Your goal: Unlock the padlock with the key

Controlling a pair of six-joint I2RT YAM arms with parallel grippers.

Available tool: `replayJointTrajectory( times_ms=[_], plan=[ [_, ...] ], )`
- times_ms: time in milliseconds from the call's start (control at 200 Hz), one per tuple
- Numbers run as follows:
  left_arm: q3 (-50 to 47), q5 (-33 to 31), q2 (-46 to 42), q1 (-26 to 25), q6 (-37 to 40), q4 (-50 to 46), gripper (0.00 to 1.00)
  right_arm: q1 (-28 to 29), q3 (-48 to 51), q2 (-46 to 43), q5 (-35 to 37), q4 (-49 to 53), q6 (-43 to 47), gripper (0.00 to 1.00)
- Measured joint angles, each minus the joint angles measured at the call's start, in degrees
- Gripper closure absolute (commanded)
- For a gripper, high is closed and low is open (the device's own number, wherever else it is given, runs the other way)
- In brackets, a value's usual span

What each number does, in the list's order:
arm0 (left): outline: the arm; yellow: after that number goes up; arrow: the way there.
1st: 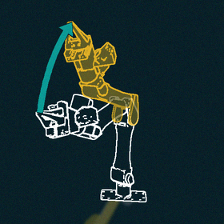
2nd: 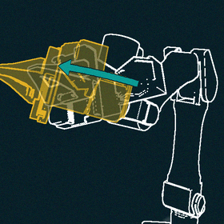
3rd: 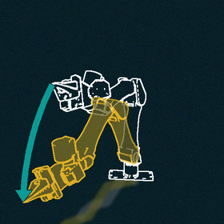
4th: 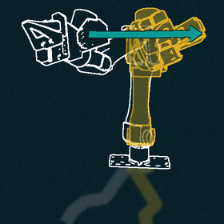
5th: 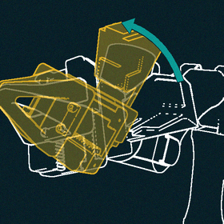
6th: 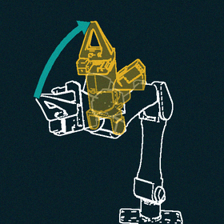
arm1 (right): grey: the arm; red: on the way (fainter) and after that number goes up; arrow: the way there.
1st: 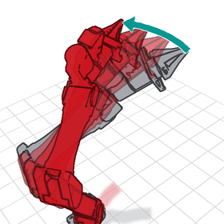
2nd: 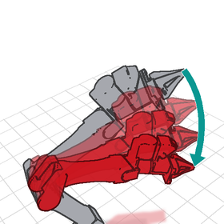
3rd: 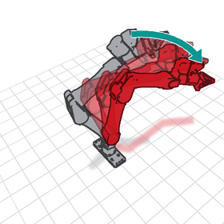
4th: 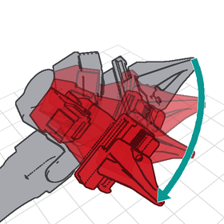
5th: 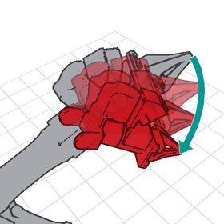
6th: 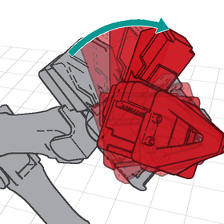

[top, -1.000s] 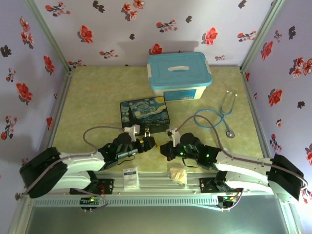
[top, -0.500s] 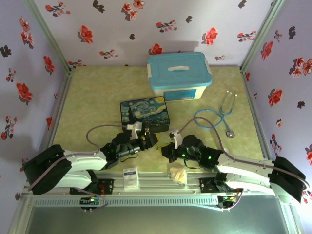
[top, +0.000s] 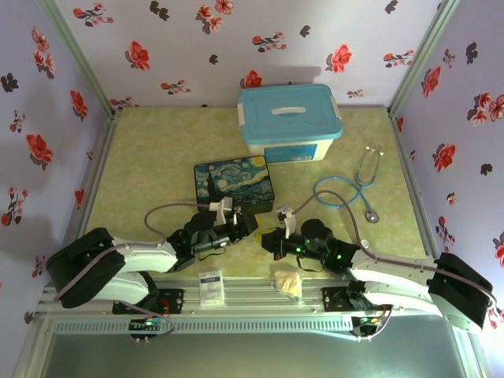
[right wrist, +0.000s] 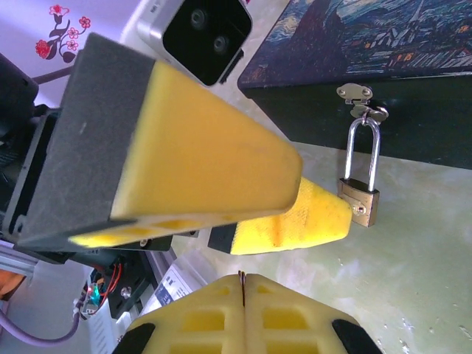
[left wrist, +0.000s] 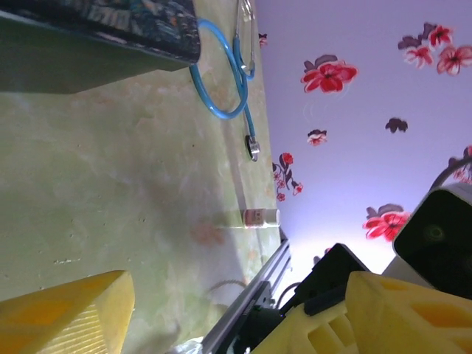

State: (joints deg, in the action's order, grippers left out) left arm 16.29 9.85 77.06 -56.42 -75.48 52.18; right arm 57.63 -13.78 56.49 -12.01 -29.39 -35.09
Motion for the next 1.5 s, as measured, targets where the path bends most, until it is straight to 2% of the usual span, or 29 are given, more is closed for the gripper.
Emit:
replayJointTrajectory(
  times_ms=[35, 215, 480, 780, 1035, 1215, 1500],
  plan=[
    [-0.74, -1.18, 0.2, -0.31, -1.73, 1.4, 0.13, 0.0, 0.0, 0.0, 0.46, 0.0, 0.0, 1.0],
    [-4.04, -9.18, 0.24, -3.61, -11.23, 7.48, 0.0, 0.0, -0.37, 1.09, 4.28, -1.27, 0.07, 1.0],
    [-4.76, -19.32, 0.55, -7.5, -22.95, 14.16, 0.0, 0.0, -4.9, 8.9, 7.32, -8.2, 0.2, 1.0],
    [-7.87, -27.23, 0.37, -7.93, -28.46, 18.05, 0.0, 0.42, -7.56, 19.15, 5.81, -16.98, -0.68, 1.0],
    [-9.31, -29.97, -0.74, -7.93, -29.2, 19.3, 0.11, 2.19, -7.34, 19.47, 5.81, -19.28, -1.49, 1.0],
    [-9.31, -30.45, -1.27, -7.93, -28.85, 19.43, 0.25, 2.71, -6.34, 19.17, 5.92, -20.28, -1.53, 1.0],
    [-9.84, -30.86, -1.7, -7.91, -28.76, 19.5, 0.42, 2.82, -4.85, 17.35, 6.25, -20.28, -1.51, 1.0]
  ],
)
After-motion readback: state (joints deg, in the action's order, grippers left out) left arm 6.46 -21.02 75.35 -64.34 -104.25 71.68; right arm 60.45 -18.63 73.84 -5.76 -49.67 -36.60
